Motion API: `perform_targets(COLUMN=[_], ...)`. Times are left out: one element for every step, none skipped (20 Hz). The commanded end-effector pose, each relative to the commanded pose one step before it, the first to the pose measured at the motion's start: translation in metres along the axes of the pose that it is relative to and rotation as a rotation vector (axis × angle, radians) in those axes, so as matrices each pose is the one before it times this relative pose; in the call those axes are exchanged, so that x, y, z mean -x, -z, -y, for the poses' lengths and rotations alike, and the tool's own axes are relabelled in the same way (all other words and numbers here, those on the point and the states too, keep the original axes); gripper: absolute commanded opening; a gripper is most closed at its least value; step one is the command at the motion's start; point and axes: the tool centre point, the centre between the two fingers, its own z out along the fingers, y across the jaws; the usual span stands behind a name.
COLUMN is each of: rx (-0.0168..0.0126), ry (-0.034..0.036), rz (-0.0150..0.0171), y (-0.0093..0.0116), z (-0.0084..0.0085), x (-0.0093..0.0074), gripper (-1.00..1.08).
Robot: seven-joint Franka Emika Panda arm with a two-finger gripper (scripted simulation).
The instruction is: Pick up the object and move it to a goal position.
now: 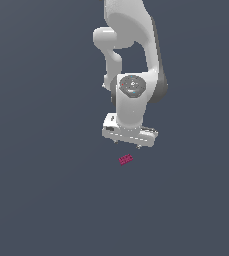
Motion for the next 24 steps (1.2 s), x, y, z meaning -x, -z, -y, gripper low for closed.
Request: perform_targets(rx=[0.00022,0.00018,0.00022,0.00026,0.00029,0.00032,0.00035,0.00038,0.00040,0.00042,0.00043,0.00044,0.00045,0.00046,0.00046,0.00045,0.00044,0.00043,0.00042,0.00040,0.00037,0.00033,0.00029,0.00025], ry=[-0.06999,-0.02745,-0.02744,-0.02742,-0.02742,-0.02740,-0.02738,-0.02738,-0.02735,-0.02734,-0.02732,-0.02731,-0.02728,-0.02728,-0.02725,-0.02724,-0.02721,-0.02719,-0.02716,-0.02715,-0.02687,-0.02560,-0.02420,-0.02280], rz=[-0.00079,-0.00036,-0.00041,-0.00046,-0.00051,-0.00057,-0.00062,-0.00068,-0.00074,-0.00080,-0.00087,-0.00093,-0.00100,-0.00107,-0.00113,-0.00120,-0.00127,-0.00134,-0.00141,-0.00148,-0.00154,-0.00153,-0.00150,-0.00147], y=[-0.00591,-0.00234,-0.00233,-0.00233,-0.00233,-0.00233,-0.00232,-0.00232,-0.00232,-0.00231,-0.00231,-0.00230,-0.00230,-0.00229,-0.00229,-0.00228,-0.00227,-0.00227,-0.00226,-0.00226,-0.00223,-0.00212,-0.00200,-0.00188], z=[0.00072,0.00030,0.00030,0.00031,0.00031,0.00031,0.00032,0.00032,0.00033,0.00033,0.00033,0.00033,0.00034,0.00033,0.00034,0.00033,0.00034,0.00034,0.00034,0.00034,0.00034,0.00032,0.00030,0.00029], x=[-0.00149,-0.00055,-0.00054,-0.00052,-0.00051,-0.00050,-0.00049,-0.00048,-0.00046,-0.00045,-0.00044,-0.00043,-0.00041,-0.00041,-0.00039,-0.00039,-0.00037,-0.00036,-0.00035,-0.00034,-0.00033,-0.00031,-0.00028,-0.00026], gripper=[1.00,1.00,1.00,1.00,1.00,1.00,1.00,1.00,1.00,1.00,1.00,1.00,1.00,1.00,1.00,1.00,1.00,1.00,1.00,1.00,1.00,1.00,1.00,1.00])
